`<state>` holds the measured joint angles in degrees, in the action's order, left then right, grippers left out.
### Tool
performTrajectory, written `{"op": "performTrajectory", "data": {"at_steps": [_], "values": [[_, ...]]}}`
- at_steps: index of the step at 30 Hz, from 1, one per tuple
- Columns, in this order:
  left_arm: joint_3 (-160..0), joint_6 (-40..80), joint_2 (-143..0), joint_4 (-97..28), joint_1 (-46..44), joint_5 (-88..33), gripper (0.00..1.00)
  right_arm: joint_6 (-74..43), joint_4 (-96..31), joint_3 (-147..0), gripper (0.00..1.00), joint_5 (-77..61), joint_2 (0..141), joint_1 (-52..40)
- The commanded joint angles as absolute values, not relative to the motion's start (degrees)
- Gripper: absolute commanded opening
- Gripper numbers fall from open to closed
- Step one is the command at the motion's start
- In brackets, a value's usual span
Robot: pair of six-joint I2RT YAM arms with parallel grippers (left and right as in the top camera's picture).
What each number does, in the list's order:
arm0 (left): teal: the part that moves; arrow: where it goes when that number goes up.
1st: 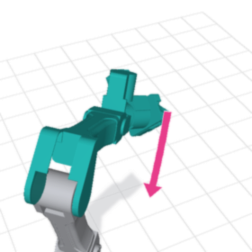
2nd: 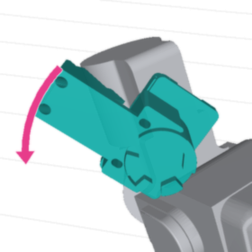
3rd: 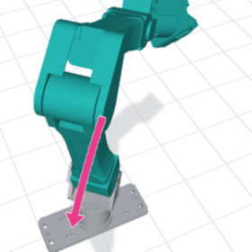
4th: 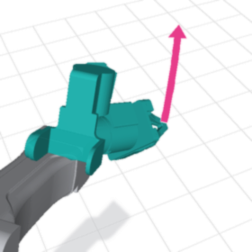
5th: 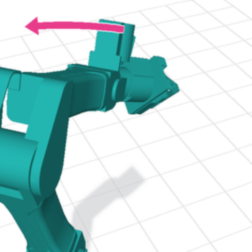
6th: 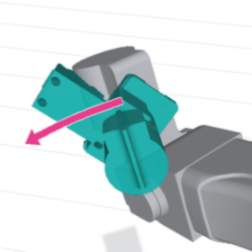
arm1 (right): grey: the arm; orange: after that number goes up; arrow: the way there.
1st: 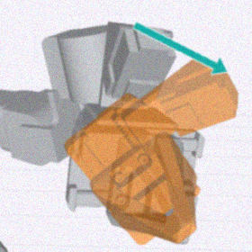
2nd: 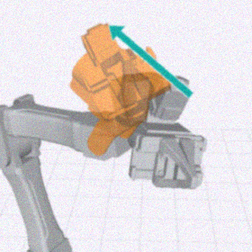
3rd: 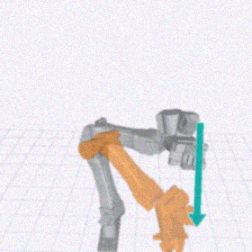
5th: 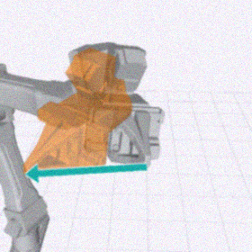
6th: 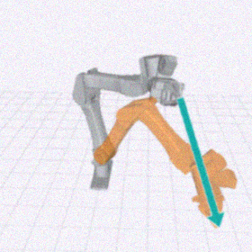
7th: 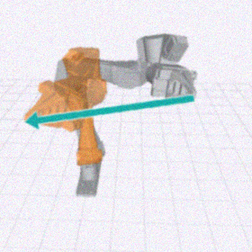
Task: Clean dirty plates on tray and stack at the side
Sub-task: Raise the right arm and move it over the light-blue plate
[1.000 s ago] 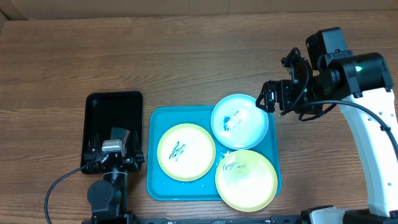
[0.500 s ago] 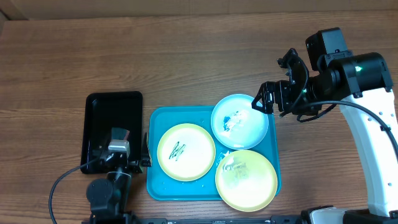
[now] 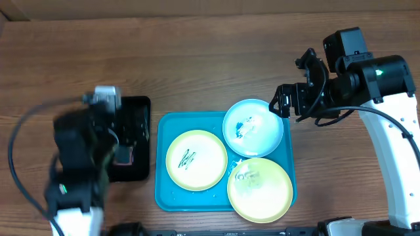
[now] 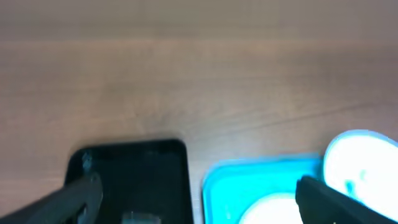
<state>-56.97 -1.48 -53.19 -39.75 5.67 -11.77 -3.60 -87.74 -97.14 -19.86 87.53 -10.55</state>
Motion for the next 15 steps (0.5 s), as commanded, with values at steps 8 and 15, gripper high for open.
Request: {"op": "performTrajectory", "data": {"at_steps": [8, 15], "values": [[-88.33, -1.26, -78.48, -69.49, 5.96, -13.15, 1.0, -11.94, -92.6, -98.54, 1.0, -12.88, 91.24, -10.96], [-88.51, 0.01, -80.99, -70.87, 5.98, -13.17, 1.0, -10.79, -88.49, -98.54, 1.0, -12.36, 95.5, -18.31]]}}
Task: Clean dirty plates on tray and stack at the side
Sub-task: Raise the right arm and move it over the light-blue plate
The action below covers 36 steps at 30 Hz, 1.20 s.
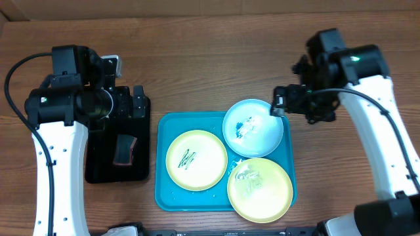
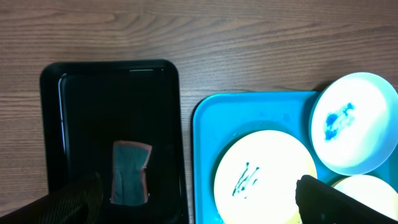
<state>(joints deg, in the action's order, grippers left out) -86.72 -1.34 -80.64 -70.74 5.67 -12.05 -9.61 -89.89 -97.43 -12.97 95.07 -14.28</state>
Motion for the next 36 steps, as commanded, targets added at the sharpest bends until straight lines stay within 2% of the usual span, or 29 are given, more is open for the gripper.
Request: {"op": "performTrajectory", "data": {"at_steps": [1, 7, 15, 17, 20, 26, 31, 36], "values": [[-88.51, 0.01, -81.17, -70.91, 5.96, -13.15, 1.0, -12.82, -87.7, -98.54, 1.0, -11.97, 95.9, -19.42], [-88.49, 0.01, -81.58, -70.91, 5.96, -13.15, 1.0, -28.08, -84.03, -97.08, 1.0, -7.29, 97.69, -24.51], [-87.48, -0.03, -82.78, -71.05, 5.98, -12.14, 1.0, -24.16, -79.13, -87.53, 1.0, -7.57, 97.76, -27.92], [-86.59, 0.27, -83.07, -71.81, 5.98, -8.21, 1.0, -21.1, -77.45, -85.47, 1.0, -7.49, 97.76, -29.39], [-84.75, 6.94, -83.09, -72.64, 5.98, 1.74, 1.0, -20.38, -76.95, -84.64, 1.0, -7.29, 97.78, -31.57], [-76.16, 2.61, -83.09, -68.49, 5.96, -7.68, 1.0, -22.55, -75.99, -84.64, 1.0, -6.92, 97.78, -33.41], [-66.85, 1.89, -83.09, -61.52, 5.98, -8.64, 1.0, -22.52, -73.67, -84.64, 1.0, -6.94, 97.78, -33.36], [-64.86, 3.01, -83.09, -59.24, 5.98, -9.1, 1.0, -22.48, -72.66, -84.6, 1.0, -7.94, 97.78, -33.36]]}}
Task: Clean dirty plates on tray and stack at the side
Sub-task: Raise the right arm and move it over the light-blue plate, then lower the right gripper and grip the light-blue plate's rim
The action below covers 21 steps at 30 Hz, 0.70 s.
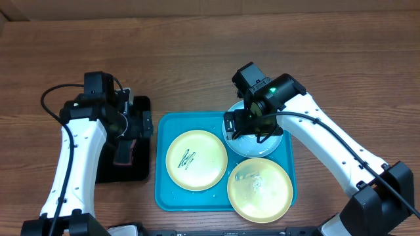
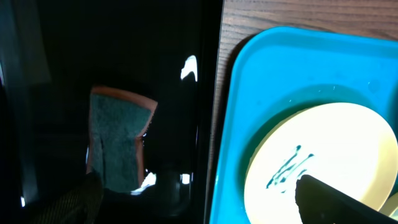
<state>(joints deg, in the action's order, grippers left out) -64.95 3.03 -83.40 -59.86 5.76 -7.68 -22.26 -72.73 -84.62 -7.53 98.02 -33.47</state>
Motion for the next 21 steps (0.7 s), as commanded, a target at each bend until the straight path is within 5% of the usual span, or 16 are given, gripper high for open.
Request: {"op": "performTrajectory", "data": {"at_steps": [1, 10, 21], "values": [[-64.86, 3.03, -83.09, -59.24, 5.98, -9.1, 1.0, -22.55, -72.34, -84.44, 1.0, -8.27, 97.95, -33.36], [-64.86, 2.98, -83.13, -59.66, 5.98, -9.06, 1.0, -22.79, -64.53, -76.99, 1.0, -17.96, 98.24, -34.04], [-64.86, 3.44, -83.13, -60.1, 5.96, -10.41, 1.0, -17.65, -60.38, -71.68, 0.78, -18.11, 98.24, -37.32]]}}
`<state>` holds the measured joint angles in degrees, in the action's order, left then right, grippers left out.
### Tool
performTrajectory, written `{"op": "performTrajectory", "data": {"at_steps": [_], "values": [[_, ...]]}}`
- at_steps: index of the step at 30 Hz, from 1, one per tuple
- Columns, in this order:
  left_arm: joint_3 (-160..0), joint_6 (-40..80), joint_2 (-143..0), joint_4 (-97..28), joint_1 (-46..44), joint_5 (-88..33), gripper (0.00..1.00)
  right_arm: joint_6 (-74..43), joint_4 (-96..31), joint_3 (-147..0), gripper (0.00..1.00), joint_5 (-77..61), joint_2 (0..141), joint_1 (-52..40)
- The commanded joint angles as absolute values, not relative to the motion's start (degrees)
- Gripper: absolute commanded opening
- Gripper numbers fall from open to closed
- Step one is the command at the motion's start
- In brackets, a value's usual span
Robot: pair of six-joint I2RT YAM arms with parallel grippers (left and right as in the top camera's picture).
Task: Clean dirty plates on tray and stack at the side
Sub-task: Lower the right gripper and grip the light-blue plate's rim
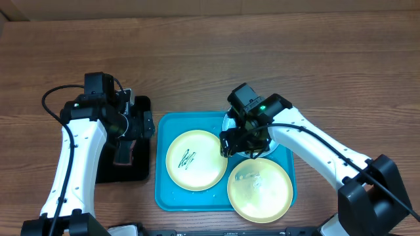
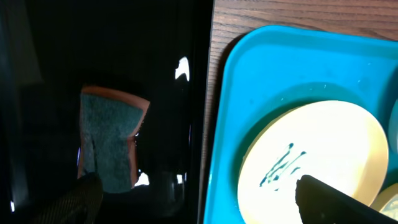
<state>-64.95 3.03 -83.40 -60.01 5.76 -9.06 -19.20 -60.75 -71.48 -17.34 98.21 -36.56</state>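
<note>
Three plates lie on the blue tray (image 1: 161, 190): a yellow plate with a green scribble (image 1: 195, 159), a second smeared yellow plate (image 1: 260, 189), and a light blue plate (image 1: 278, 136) mostly hidden under my right arm. My right gripper (image 1: 231, 143) sits low at the blue plate's left edge, beside the scribbled plate; how its jaws stand does not show. My left gripper (image 1: 136, 126) hangs open over the right side of the black tray (image 1: 105, 167). The sponge (image 2: 107, 146) lies below it, just left of the fingers (image 2: 81, 199). The scribbled plate (image 2: 314, 162) and blue tray (image 2: 249, 68) fill the right side.
The black tray (image 2: 124, 62) stands left of the blue tray, nearly touching it. Bare wooden table (image 1: 210, 59) stretches behind both trays and to the right of the blue one. Cables trail from both arms.
My right gripper has shifted slightly down and left along the blue plate's left edge, nearer the scribbled plate. My left gripper has barely moved; its view slid a little to the right.
First my left arm was a blur by the black tray and my right gripper stood off the tray at the blue plate's right. Then the left gripper was above the black tray. Later the left was lower near the sponge and the right had crossed to the plate's left edge.
</note>
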Motion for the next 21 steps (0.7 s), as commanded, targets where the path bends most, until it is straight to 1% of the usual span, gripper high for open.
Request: {"op": "performTrajectory", "data": {"at_steps": [1, 4, 8, 10, 12, 18, 21], "values": [[-64.86, 3.44, -83.13, -60.1, 5.96, -10.39, 1.0, -17.8, -60.2, -71.68, 0.77, -18.13, 98.24, -37.6], [-64.86, 3.42, -83.13, -59.96, 5.96, -10.39, 1.0, -18.52, -59.37, -71.64, 0.77, -18.11, 98.41, -38.26], [-64.86, 3.4, -83.13, -59.9, 5.96, -10.37, 1.0, -21.04, -58.57, -71.61, 0.71, -18.39, 99.85, -38.59], [-64.86, 3.4, -83.13, -59.86, 5.96, -10.37, 1.0, -21.02, -58.02, -71.61, 0.66, -20.6, 100.71, -38.59], [-64.86, 3.4, -83.13, -59.57, 5.96, -10.37, 1.0, -21.02, -57.56, -71.61, 0.64, -22.2, 101.58, -38.59], [-64.86, 3.4, -83.13, -59.27, 5.96, -10.39, 1.0, -25.3, -56.64, -71.61, 0.64, -22.83, 103.0, -38.57], [-64.86, 3.4, -83.13, -59.02, 5.96, -10.39, 1.0, -26.33, -55.72, -71.61, 0.61, -23.73, 103.0, -38.63]]}}
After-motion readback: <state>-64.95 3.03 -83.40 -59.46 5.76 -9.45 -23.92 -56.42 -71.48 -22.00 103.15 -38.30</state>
